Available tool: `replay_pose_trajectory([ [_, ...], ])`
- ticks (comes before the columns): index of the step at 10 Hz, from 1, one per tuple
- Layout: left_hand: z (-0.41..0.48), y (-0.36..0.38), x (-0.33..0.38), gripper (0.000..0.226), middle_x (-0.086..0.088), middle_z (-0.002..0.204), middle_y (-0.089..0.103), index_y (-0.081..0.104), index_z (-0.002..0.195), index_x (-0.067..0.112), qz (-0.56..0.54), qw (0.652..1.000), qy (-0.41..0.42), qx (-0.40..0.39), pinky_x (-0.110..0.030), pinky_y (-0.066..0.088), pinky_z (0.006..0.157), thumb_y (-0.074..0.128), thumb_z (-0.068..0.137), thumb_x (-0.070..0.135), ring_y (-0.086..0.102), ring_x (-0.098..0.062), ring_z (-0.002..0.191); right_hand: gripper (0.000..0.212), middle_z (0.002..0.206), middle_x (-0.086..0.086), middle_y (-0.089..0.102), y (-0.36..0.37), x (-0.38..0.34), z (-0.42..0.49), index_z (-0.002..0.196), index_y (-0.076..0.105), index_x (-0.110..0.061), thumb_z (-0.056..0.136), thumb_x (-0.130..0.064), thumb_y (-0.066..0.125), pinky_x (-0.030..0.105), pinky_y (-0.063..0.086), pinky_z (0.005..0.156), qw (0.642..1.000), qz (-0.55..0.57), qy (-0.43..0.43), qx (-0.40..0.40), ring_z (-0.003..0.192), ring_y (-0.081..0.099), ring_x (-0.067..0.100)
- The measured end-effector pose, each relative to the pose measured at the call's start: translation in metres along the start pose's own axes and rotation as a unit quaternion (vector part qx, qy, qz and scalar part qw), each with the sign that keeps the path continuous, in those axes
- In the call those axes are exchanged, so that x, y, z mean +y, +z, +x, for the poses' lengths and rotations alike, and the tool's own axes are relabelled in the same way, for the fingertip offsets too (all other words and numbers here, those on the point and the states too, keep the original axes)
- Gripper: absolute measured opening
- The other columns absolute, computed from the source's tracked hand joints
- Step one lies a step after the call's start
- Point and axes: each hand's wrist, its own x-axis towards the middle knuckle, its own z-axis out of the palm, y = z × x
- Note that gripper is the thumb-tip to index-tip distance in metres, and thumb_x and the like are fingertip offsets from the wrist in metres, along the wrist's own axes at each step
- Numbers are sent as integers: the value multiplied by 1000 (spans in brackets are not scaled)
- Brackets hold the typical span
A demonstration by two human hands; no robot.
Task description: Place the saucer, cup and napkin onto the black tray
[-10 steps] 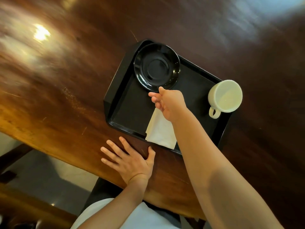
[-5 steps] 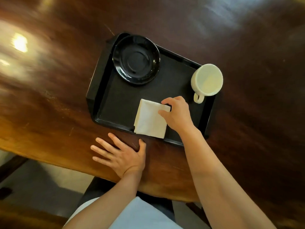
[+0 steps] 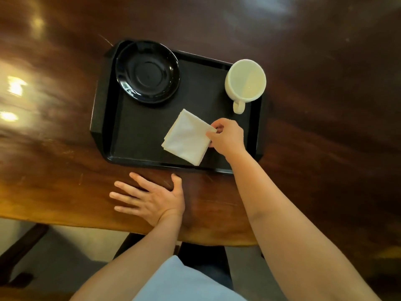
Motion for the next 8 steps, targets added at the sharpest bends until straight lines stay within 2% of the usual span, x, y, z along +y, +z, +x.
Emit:
replay_pose_trajectory([
  [1,-1,1,0,110,-27,169,1,8,162,9,3,1000,0,6,-68,2,122,51,83,72,-3,-52,155,20,92,-1,65,-1,14,-4,80,61,-29,89,-13,69,43,63,79,996,53,49,43,92,68,22],
  [2,-2,0,0,110,-28,169,0,8,162,9,1,1000,4,6,-68,2,122,52,84,71,-3,-52,155,23,90,-4,66,4,25,-12,78,57,-34,88,-18,71,43,63,79,992,75,68,74,89,69,19],
  [3,-1,2,-1,110,-27,169,0,8,163,9,0,1000,4,6,-68,2,122,52,84,72,-3,-52,155,14,97,-2,67,8,30,-15,92,60,-30,89,-20,71,41,63,79,990,81,66,93,88,69,18],
  [4,-2,3,0,109,-27,169,0,9,163,9,7,1000,2,8,-67,2,122,49,85,73,-3,-51,155,13,99,0,67,8,31,-16,96,61,-27,90,-20,70,40,63,80,990,90,60,89,90,69,19],
  [5,-1,1,1,108,-26,170,0,9,163,10,17,1000,-4,3,-67,2,122,46,85,75,-3,-51,155,30,99,0,66,3,34,-19,117,61,-20,89,-24,72,40,62,82,990,110,68,63,91,70,20],
  [6,-4,-4,4,109,-26,170,-1,7,164,9,26,1000,-1,-16,-67,2,122,43,86,77,-4,-50,155,41,92,-5,64,-15,42,-33,126,58,-17,89,-31,72,41,60,87,993,97,63,25,93,70,22],
  [7,-4,-21,5,110,-24,170,-7,1,165,11,25,996,-38,-70,-64,-1,123,41,88,79,-9,-49,155,26,96,-1,69,-32,58,-60,114,62,-19,92,-32,68,40,59,88,994,92,50,-5,93,71,21],
  [8,-11,-45,10,102,-24,170,4,7,165,11,21,995,-17,-101,-60,17,123,45,93,72,7,-48,155,22,106,5,71,-50,65,-98,114,65,-17,96,-30,64,34,56,84,999,9,15,-39,96,67,21],
])
